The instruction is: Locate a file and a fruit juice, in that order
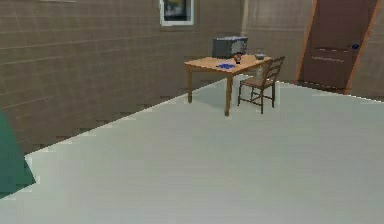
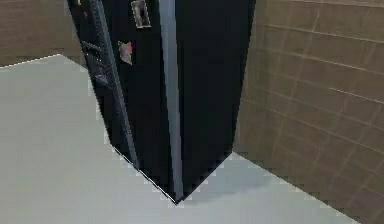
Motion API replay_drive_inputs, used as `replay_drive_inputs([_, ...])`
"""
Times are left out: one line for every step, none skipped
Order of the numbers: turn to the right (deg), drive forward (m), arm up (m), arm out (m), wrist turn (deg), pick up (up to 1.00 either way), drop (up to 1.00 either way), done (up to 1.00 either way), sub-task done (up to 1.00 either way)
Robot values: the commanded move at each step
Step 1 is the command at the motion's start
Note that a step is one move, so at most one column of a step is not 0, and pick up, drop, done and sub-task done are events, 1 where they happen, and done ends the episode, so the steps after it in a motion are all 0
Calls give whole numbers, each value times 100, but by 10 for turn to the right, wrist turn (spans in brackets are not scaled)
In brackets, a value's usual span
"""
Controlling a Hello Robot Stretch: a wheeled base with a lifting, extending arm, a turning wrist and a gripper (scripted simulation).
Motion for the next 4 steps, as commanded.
replay_drive_inputs([-450,0,0,0,0,0,0,0,0])
replay_drive_inputs([0,100,0,0,0,0,0,0,0])
replay_drive_inputs([-60,0,0,0,0,0,0,0,0])
replay_drive_inputs([0,50,0,0,0,0,0,0,0])
